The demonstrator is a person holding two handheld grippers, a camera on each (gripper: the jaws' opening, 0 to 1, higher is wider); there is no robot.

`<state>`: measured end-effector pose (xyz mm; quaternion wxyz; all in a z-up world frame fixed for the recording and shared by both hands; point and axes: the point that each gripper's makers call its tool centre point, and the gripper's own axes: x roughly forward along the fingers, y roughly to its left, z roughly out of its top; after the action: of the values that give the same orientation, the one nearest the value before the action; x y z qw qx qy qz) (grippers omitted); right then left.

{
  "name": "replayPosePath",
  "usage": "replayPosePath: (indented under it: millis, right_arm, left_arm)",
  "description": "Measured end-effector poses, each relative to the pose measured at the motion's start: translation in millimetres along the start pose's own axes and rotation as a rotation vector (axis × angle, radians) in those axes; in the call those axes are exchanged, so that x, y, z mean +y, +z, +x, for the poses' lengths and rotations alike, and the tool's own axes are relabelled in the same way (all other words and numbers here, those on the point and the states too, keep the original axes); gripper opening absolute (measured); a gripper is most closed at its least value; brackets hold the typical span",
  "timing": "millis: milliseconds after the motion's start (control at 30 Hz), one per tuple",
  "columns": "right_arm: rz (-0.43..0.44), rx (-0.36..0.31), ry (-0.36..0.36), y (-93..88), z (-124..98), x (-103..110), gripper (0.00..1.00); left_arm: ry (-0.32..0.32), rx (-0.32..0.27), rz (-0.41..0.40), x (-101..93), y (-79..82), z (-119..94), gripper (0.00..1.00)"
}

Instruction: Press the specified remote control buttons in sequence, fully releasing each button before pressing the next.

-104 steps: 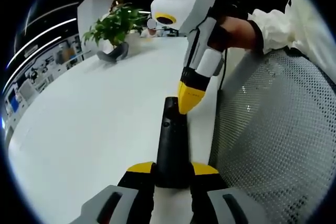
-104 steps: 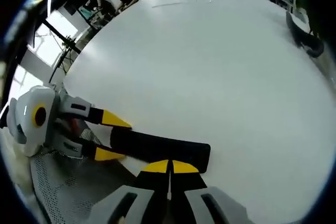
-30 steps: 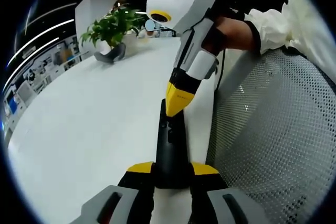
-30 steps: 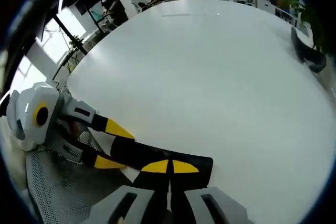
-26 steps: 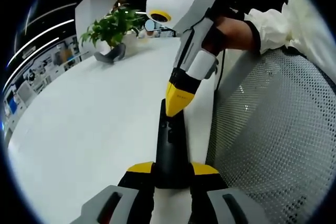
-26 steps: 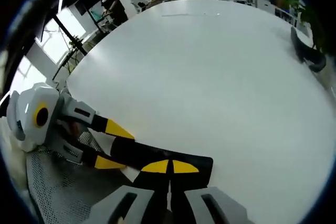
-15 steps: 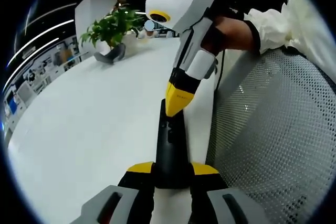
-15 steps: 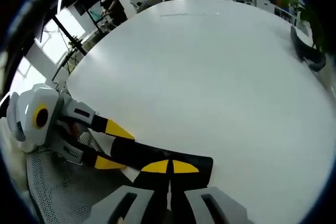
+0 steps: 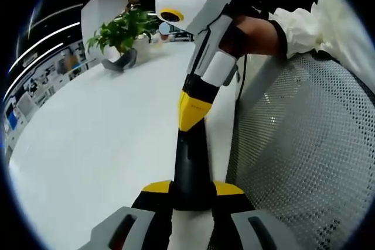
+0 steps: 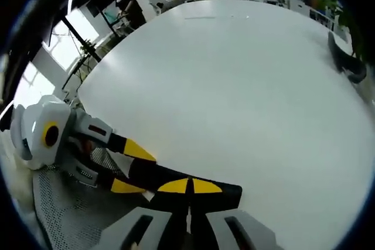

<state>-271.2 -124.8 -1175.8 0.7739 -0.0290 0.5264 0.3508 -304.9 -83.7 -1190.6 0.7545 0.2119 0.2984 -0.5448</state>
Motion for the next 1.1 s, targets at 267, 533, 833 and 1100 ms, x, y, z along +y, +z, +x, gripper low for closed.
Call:
replayPosePath:
  millis: [267, 533, 833, 1100]
  right_arm:
    - [-0.025, 0.010, 0.018, -0.9, 4.1, 5.6, 0.00]
    - [-0.049, 0.050, 0.028, -7.3, 8.5, 9.1, 0.00]
    - [-0.079, 0.051, 0.020, -7.3, 9.7, 9.1, 0.00]
    - [-0.127, 0.055, 0.006, -7.2, 10.6, 8.9, 0.00]
  left_arm:
    - [-0.008, -0.001, 0.006, -2.1, 0.6, 0.4, 0.24]
    - [-0.015, -0.003, 0.010, -3.5, 1.1, 1.6, 0.24]
    - [-0.017, -0.011, 0.013, -3.1, 1.6, 2.5, 0.24]
    - [-0.016, -0.014, 0.011, -2.9, 2.0, 2.9, 0.24]
